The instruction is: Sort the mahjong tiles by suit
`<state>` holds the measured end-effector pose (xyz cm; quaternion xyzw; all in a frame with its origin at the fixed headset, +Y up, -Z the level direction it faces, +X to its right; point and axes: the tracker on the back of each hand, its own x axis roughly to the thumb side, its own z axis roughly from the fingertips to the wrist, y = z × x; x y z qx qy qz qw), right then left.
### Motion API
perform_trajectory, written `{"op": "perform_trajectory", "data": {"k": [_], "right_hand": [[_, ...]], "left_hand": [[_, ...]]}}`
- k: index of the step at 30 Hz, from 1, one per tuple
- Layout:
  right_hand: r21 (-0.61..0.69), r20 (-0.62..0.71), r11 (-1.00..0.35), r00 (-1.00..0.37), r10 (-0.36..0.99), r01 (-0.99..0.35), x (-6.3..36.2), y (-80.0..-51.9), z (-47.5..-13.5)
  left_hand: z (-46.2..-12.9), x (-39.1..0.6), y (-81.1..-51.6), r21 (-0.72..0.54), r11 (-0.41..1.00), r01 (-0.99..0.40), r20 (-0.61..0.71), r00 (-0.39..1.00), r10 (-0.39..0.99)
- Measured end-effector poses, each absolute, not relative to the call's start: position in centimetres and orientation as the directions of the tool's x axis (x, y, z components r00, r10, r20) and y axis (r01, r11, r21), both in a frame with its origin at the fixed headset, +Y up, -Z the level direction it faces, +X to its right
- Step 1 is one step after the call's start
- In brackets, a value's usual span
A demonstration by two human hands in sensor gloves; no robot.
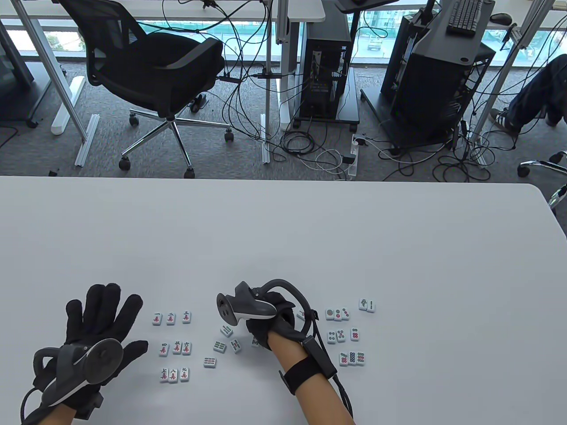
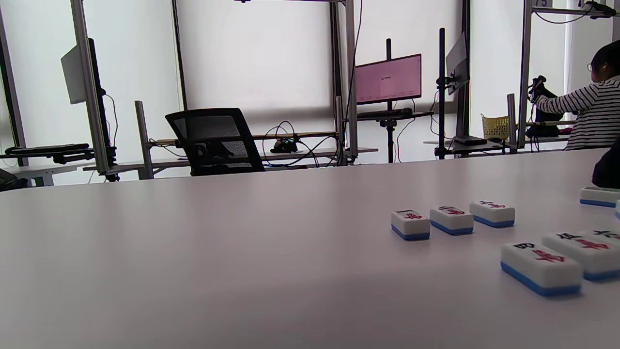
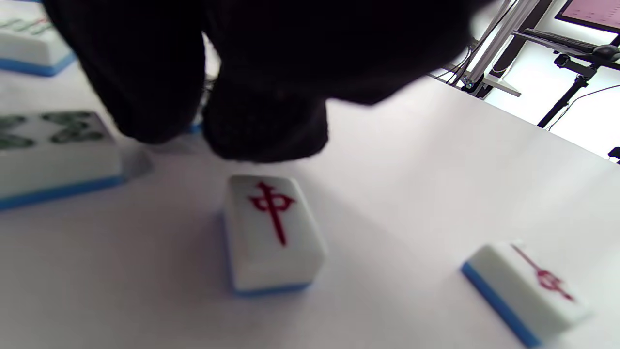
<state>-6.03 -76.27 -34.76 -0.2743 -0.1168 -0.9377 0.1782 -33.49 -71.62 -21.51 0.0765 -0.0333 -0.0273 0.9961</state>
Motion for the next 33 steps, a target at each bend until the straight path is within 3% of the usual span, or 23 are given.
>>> {"op": "perform_trajectory", "data": {"k": [6, 11, 15, 21, 27, 33], "right_hand": [[0.104, 0.568, -0.929, -0.788, -0.237, 0.354, -5.8, -76.6, -34.9], [0.084, 0.539, -0.960, -0.822, -0.181, 0.266, -3.0, -75.1, -35.7], [0.021, 0.473, -0.986, -0.871, -0.137, 0.166, 2.3, -72.7, -36.2], [-0.035, 0.290, -0.980, -0.936, -0.199, 0.197, 14.3, -70.1, -37.1], [0.048, 0.172, -0.963, -0.952, -0.254, 0.266, 22.5, -72.5, -36.7], [0.118, 0.170, -0.968, -0.965, -0.199, 0.220, 23.5, -75.0, -36.8]], "left_hand": [[-21.6, -33.5, -71.7, 0.145, 0.989, 0.036, 0.066, 0.997, -0.046], [-21.7, -33.5, -71.6, 0.143, 0.989, 0.040, 0.066, 0.997, -0.050], [-21.7, -33.6, -71.6, 0.147, 0.988, 0.036, 0.057, 0.997, -0.045], [-21.7, -33.8, -71.5, 0.148, 0.988, 0.042, 0.043, 0.998, -0.049], [-21.9, -34.2, -71.9, 0.133, 0.989, 0.064, 0.010, 0.998, -0.066], [-22.1, -34.5, -72.3, 0.112, 0.991, 0.078, -0.018, 0.997, -0.076]]}}
